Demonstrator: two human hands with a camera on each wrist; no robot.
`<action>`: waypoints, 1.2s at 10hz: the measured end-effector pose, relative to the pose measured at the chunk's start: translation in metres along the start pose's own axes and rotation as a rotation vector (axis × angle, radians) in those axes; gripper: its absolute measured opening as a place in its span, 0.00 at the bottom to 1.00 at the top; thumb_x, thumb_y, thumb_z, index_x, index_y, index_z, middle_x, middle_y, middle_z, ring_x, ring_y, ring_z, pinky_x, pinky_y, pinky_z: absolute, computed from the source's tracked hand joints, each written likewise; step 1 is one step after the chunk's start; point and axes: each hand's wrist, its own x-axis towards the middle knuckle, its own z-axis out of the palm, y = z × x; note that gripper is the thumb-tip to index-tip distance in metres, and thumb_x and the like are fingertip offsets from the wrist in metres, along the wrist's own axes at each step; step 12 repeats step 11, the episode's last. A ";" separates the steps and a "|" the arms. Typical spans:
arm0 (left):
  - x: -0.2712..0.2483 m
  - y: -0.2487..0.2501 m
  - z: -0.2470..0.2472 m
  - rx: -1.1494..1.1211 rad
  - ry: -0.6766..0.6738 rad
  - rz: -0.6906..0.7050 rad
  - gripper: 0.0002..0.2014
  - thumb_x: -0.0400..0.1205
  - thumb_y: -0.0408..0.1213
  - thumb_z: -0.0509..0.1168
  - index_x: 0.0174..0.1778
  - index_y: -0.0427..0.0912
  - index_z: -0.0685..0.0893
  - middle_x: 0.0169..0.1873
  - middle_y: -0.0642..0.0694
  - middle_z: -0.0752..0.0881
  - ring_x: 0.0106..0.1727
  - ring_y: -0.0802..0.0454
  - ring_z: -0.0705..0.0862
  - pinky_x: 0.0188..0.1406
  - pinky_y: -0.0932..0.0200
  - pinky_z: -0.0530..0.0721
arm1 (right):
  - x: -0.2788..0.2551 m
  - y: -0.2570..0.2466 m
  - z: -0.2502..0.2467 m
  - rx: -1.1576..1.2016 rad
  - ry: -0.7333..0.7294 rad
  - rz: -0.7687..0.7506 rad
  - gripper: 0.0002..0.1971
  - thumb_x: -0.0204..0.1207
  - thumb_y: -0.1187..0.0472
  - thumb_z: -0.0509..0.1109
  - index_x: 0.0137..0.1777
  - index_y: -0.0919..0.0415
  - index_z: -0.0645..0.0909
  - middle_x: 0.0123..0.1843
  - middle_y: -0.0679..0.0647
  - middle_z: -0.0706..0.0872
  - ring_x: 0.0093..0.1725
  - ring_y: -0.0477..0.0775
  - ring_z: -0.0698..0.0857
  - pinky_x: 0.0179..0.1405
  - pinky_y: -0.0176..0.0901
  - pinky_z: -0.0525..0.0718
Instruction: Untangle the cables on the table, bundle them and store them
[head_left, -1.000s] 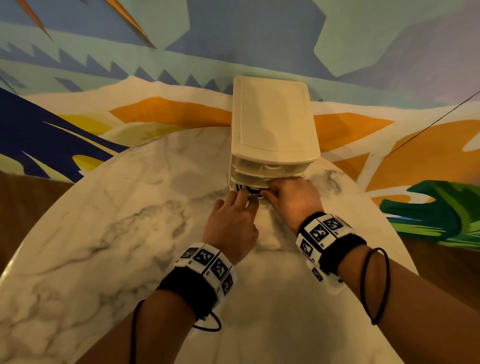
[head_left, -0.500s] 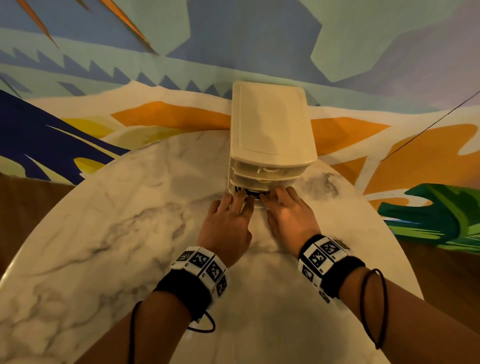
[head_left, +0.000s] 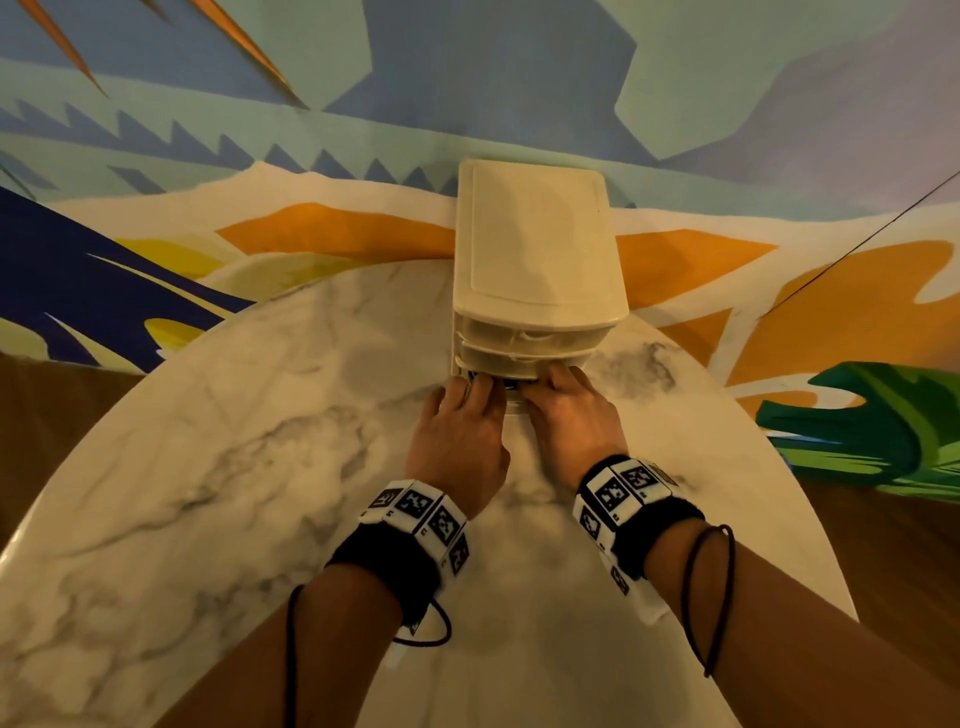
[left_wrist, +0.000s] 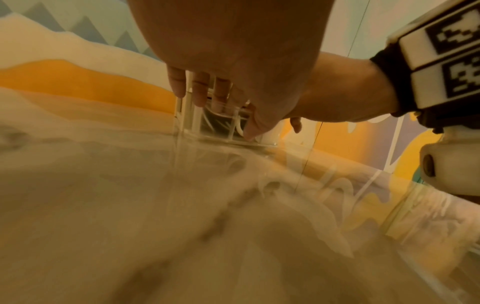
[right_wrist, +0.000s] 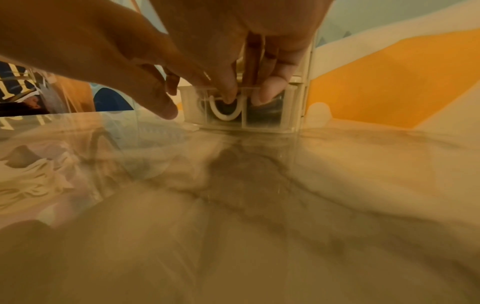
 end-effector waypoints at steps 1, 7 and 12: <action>-0.010 0.003 0.000 -0.130 0.094 -0.026 0.23 0.72 0.39 0.68 0.64 0.38 0.79 0.63 0.42 0.78 0.58 0.44 0.78 0.57 0.49 0.79 | 0.005 -0.003 0.002 -0.029 0.036 -0.019 0.08 0.70 0.64 0.74 0.49 0.57 0.88 0.54 0.56 0.84 0.58 0.62 0.82 0.36 0.53 0.87; 0.017 -0.024 0.027 -0.491 0.035 -0.180 0.30 0.72 0.47 0.61 0.70 0.38 0.73 0.70 0.40 0.72 0.66 0.39 0.75 0.64 0.46 0.76 | -0.002 0.016 0.027 0.408 0.110 0.410 0.10 0.76 0.59 0.70 0.54 0.63 0.84 0.55 0.59 0.83 0.53 0.62 0.84 0.55 0.47 0.80; -0.106 -0.090 -0.036 -0.446 -0.038 -0.359 0.07 0.82 0.36 0.63 0.42 0.41 0.85 0.45 0.39 0.88 0.48 0.40 0.85 0.48 0.54 0.78 | -0.055 -0.025 -0.108 0.779 0.227 0.430 0.08 0.78 0.62 0.66 0.41 0.56 0.86 0.35 0.54 0.89 0.36 0.50 0.86 0.37 0.45 0.82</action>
